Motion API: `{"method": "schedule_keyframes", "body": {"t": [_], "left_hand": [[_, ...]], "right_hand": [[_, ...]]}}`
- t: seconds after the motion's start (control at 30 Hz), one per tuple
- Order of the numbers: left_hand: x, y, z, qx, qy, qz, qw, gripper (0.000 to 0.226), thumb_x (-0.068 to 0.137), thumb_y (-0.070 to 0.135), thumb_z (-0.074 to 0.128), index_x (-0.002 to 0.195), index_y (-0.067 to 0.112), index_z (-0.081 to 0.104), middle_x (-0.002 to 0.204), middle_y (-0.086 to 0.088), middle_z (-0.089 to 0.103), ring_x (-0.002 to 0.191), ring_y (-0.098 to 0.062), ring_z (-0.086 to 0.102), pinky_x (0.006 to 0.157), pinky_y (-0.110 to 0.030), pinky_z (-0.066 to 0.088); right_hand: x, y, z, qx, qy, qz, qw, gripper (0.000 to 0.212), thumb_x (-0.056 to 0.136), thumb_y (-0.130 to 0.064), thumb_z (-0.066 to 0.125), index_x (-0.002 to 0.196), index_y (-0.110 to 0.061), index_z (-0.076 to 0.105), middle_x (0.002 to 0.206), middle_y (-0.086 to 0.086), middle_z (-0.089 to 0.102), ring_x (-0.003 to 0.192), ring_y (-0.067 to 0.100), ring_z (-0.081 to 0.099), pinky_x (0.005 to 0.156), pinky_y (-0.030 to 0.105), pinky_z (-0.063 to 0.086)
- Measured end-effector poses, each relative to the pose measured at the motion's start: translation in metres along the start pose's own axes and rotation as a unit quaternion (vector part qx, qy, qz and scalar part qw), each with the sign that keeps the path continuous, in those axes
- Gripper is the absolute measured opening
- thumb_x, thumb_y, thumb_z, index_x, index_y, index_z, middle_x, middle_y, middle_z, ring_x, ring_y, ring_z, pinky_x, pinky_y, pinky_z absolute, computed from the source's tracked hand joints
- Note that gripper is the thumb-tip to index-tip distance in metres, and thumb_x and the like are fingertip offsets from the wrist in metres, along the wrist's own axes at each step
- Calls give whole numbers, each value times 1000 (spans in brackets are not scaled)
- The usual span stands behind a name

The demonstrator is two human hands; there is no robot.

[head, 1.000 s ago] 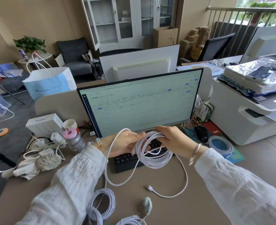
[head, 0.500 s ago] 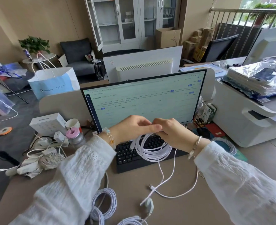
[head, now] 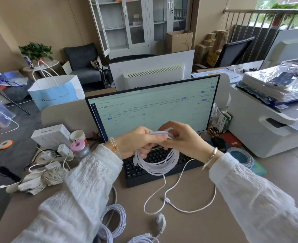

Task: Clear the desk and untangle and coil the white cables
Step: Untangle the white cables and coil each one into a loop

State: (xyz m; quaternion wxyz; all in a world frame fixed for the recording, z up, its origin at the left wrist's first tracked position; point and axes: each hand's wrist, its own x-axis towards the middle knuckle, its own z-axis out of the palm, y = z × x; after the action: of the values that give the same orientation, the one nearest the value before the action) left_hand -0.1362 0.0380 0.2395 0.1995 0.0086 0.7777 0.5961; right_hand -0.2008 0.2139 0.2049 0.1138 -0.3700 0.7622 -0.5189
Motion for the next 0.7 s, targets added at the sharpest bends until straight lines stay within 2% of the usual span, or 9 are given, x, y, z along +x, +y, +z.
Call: {"method": "schedule_keyframes", "body": {"t": [0.07,0.13,0.23,0.3,0.37,0.47,0.53,0.63,0.7], "left_hand": [[-3,0,-10,-70,26,4,997,41,89,35,62,50,23,54,49,5,18,40,-12,15,40,-22,17],[-7,2,-22,-129,62,10,990,44,85,36,63,51,23,38,46,7,20,37,-10,17,39,-20,17],[-11,9,-36,-175,112,31,978,46,81,37,64,54,22,30,44,8,20,35,-9,18,37,-17,20],[-12,15,-41,-188,128,48,973,44,80,38,63,51,24,34,43,9,19,35,-8,17,36,-17,19],[-13,19,-44,-201,144,59,967,44,79,39,64,50,25,35,43,9,18,35,-8,16,37,-17,19],[-14,22,-47,-204,171,62,962,47,77,41,65,56,24,28,44,9,17,36,-8,16,36,-17,20],[-15,20,-49,-212,196,60,956,49,81,40,65,57,24,26,44,9,17,35,-8,17,36,-17,21],[-15,12,-54,-215,250,56,942,51,92,34,62,55,24,27,44,8,18,35,-8,17,37,-17,20],[-16,6,-59,-232,287,59,927,52,94,32,61,53,24,31,44,8,19,36,-9,17,38,-18,20]], "right_hand": [[-2,6,-2,96,-7,28,995,37,81,-32,75,111,-14,63,94,10,72,85,19,69,81,33,53],[-6,17,0,161,-18,71,984,48,83,-42,70,123,-17,59,112,1,71,106,14,66,95,32,49],[-11,36,15,211,-39,138,967,58,79,-59,62,129,-30,53,121,-10,66,115,6,59,99,32,43],[-13,46,35,193,-44,173,965,54,86,-46,64,134,-25,50,125,-7,64,113,3,60,92,19,46],[-13,56,58,174,-30,197,964,50,89,-21,68,135,-16,48,128,1,61,111,7,60,90,17,48],[-10,75,81,113,-23,194,974,41,86,-13,69,122,-21,53,119,1,64,110,14,61,100,34,48],[-7,85,90,69,-16,190,979,25,85,-14,68,105,-25,59,105,-2,68,99,14,65,96,40,50],[-6,92,99,41,4,203,978,10,84,-16,71,82,-25,66,85,-2,71,83,13,66,90,38,53],[-9,94,102,37,-14,215,976,7,82,-17,72,78,-22,68,81,-1,72,79,13,65,85,32,51]]}}
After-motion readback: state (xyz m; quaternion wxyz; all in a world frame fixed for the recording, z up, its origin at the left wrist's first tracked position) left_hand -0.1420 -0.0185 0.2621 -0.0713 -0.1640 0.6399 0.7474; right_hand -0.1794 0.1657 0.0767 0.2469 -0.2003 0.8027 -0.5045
